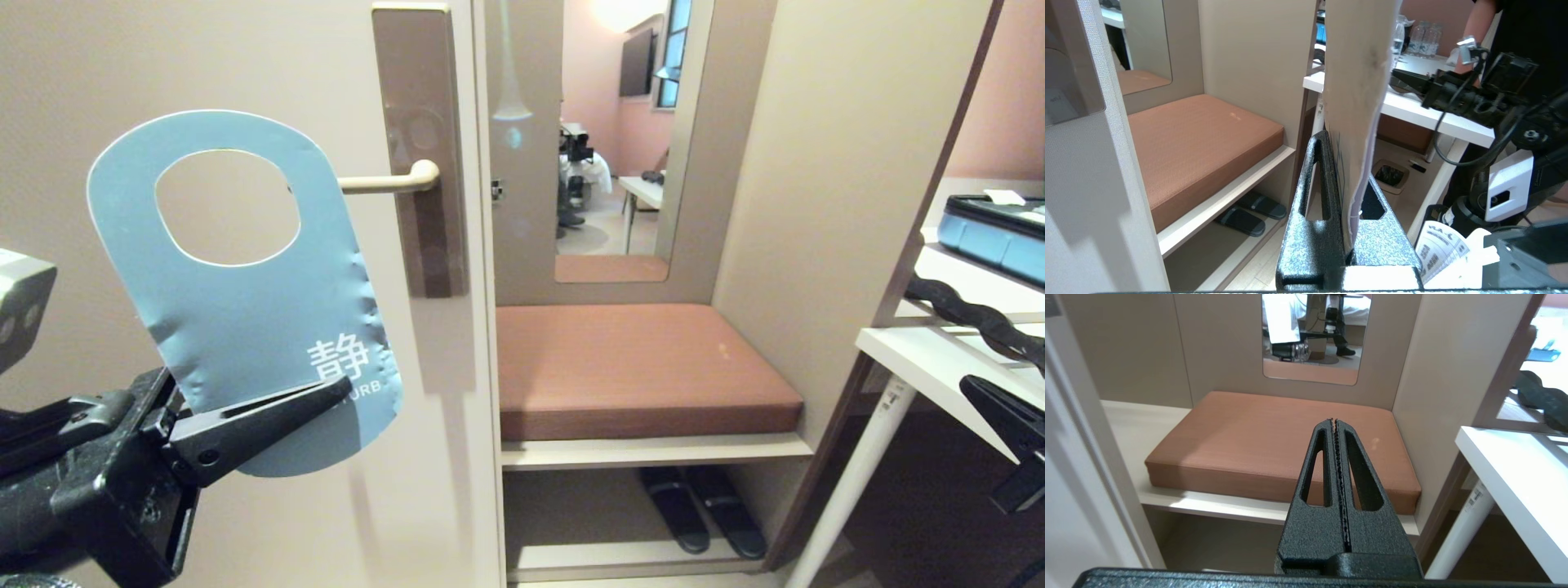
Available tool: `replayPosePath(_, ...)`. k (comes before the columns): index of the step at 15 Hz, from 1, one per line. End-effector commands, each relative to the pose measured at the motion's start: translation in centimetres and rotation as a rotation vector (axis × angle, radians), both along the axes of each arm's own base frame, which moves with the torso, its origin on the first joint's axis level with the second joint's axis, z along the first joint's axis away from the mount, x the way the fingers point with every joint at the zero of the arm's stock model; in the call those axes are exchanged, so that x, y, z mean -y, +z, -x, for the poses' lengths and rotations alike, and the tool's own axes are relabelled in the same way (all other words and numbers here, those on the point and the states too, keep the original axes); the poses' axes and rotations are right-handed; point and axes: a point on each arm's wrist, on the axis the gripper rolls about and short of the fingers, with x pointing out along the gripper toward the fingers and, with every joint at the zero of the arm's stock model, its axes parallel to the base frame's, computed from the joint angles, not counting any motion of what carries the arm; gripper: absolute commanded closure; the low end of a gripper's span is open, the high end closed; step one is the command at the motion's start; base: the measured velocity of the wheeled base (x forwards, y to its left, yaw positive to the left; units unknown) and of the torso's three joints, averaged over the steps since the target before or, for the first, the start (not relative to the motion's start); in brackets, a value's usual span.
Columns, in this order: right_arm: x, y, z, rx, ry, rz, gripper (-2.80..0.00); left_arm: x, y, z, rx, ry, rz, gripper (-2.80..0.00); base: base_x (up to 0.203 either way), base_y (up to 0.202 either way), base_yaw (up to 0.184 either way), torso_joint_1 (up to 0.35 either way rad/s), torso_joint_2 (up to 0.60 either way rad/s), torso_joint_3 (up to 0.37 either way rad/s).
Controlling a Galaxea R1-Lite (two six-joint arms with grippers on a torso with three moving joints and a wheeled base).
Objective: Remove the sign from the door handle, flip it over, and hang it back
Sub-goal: Hang the sign back with the other side facing out
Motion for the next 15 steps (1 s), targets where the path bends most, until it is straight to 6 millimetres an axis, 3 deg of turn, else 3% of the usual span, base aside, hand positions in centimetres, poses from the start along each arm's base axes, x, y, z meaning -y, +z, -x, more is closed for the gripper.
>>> replayPosePath(1, -0.2, 0.6, 3.2, 0.056, 0.001, 0.002, 0.00, -0.3, 0.0, 0.7, 0.017, -0.001, 0.008, 0.00, 0.000, 0.000, 0.000, 0.000, 0.00, 0.000)
replayPosePath(6, -0.5, -2.8, 8.0, -0.155, 0.002, -0.012, 0.00, -0.7, -0.2, 0.6, 0.011, 0.026, 0.005, 0.00, 0.000, 0.000, 0.000, 0.000, 0.00, 0.000)
replayPosePath(12, -0.6, -5.9, 10.8, -0.383, -0.024, -0.012, 0.00, -1.4, -0.7, 0.4, -0.007, 0.076, -0.003, 0.00, 0.000, 0.000, 0.000, 0.000, 0.00, 0.000)
replayPosePath(15, -0.4, -6.9, 11.5, -0.401, -0.158, 0.022, 0.00, -1.6, -0.7, 0.3, -0.003, 0.090, -0.003, 0.00, 0.000, 0.000, 0.000, 0.000, 0.00, 0.000)
